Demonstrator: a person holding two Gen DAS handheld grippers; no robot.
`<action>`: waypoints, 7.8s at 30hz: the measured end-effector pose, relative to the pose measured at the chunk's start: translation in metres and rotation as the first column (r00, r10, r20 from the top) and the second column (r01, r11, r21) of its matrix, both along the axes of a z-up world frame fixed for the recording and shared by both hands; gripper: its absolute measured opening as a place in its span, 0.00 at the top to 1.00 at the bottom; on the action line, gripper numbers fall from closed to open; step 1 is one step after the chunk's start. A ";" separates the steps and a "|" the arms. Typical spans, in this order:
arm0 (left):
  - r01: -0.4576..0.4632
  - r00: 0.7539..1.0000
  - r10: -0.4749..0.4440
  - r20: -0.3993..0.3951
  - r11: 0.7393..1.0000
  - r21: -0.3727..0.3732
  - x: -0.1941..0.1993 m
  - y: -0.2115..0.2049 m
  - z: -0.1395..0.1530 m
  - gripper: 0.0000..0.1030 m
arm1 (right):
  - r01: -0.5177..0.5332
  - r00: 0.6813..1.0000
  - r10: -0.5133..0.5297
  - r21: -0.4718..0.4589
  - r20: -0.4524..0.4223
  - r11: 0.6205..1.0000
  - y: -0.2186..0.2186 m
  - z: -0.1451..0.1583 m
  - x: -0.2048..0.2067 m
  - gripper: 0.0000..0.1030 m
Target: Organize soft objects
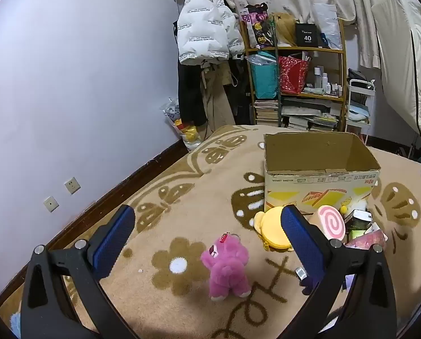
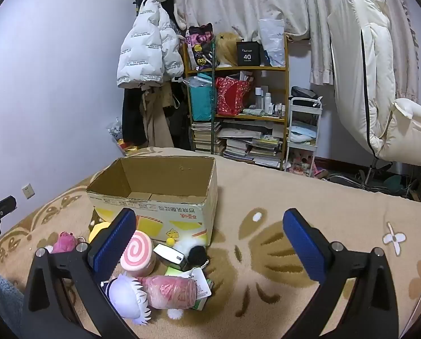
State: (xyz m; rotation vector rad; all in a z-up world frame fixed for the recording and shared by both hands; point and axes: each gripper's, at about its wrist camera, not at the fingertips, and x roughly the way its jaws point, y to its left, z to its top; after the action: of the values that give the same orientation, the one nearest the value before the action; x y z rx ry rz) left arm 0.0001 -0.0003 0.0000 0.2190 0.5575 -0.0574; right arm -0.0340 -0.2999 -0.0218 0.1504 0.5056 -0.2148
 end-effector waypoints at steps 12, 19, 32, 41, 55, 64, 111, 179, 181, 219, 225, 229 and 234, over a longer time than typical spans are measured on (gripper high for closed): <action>0.001 1.000 -0.002 -0.005 1.000 -0.018 0.000 -0.001 0.000 0.01 | 0.000 1.000 0.000 0.001 0.001 1.000 0.000 0.000 0.000 0.00; -0.001 1.000 0.001 -0.005 1.000 -0.017 0.007 0.003 -0.003 0.01 | 0.000 1.000 0.000 0.003 0.002 1.000 0.000 0.000 0.000 0.00; -0.002 1.000 0.001 -0.004 1.000 -0.014 0.007 0.005 -0.006 0.01 | 0.005 1.000 -0.005 0.005 0.007 1.000 -0.002 0.003 0.000 0.00; -0.002 1.000 0.002 -0.004 1.000 -0.015 0.004 0.004 -0.007 0.01 | 0.002 1.000 -0.002 0.004 0.009 1.000 -0.003 0.004 -0.001 0.00; 0.010 1.000 -0.010 -0.005 1.000 -0.009 0.001 -0.001 -0.004 0.01 | 0.002 1.000 -0.002 0.005 0.008 1.000 -0.002 0.004 0.000 0.00; 0.011 1.000 -0.011 -0.004 1.000 -0.009 0.001 -0.001 -0.004 0.01 | 0.003 1.000 -0.003 0.005 0.009 1.000 -0.002 0.004 0.000 0.00; -0.004 1.000 0.004 -0.023 1.000 0.009 0.007 -0.001 -0.005 0.01 | 0.000 1.000 0.000 0.007 0.003 1.000 -0.002 0.001 0.001 0.00; -0.030 0.686 0.097 -0.721 0.994 0.105 0.140 -0.023 -0.180 0.01 | -0.163 0.895 0.274 0.311 -0.353 0.936 0.012 -0.133 0.111 0.19; -0.035 0.674 0.103 -0.731 0.993 0.108 0.142 -0.023 -0.184 0.01 | -0.165 0.893 0.278 0.317 -0.353 0.934 0.011 -0.134 0.111 0.23; -0.082 0.666 0.051 -0.744 0.997 -0.005 0.142 -0.020 -0.178 0.50 | -0.124 0.893 0.244 0.315 -0.377 0.941 0.010 -0.135 0.101 0.45; -0.080 0.693 0.031 -0.720 0.996 -0.034 0.135 -0.019 -0.168 0.50 | -0.149 0.891 0.248 0.271 -0.381 0.951 0.018 -0.130 0.099 0.52; -0.072 0.718 0.017 -0.696 0.996 -0.050 0.129 -0.018 -0.160 0.50 | -0.150 0.897 0.236 0.246 -0.373 0.958 0.021 -0.125 0.097 0.53; -0.039 0.776 -0.009 -0.631 0.997 -0.062 0.119 -0.020 -0.140 0.50 | -0.153 0.913 0.226 0.231 -0.338 0.961 0.022 -0.112 0.091 0.53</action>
State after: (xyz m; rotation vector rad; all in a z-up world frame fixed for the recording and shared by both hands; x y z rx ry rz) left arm 0.1191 -0.0208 -0.1402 0.1188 1.2348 -0.1391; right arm 0.0570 -0.2776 -0.1342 0.2589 0.9071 0.0037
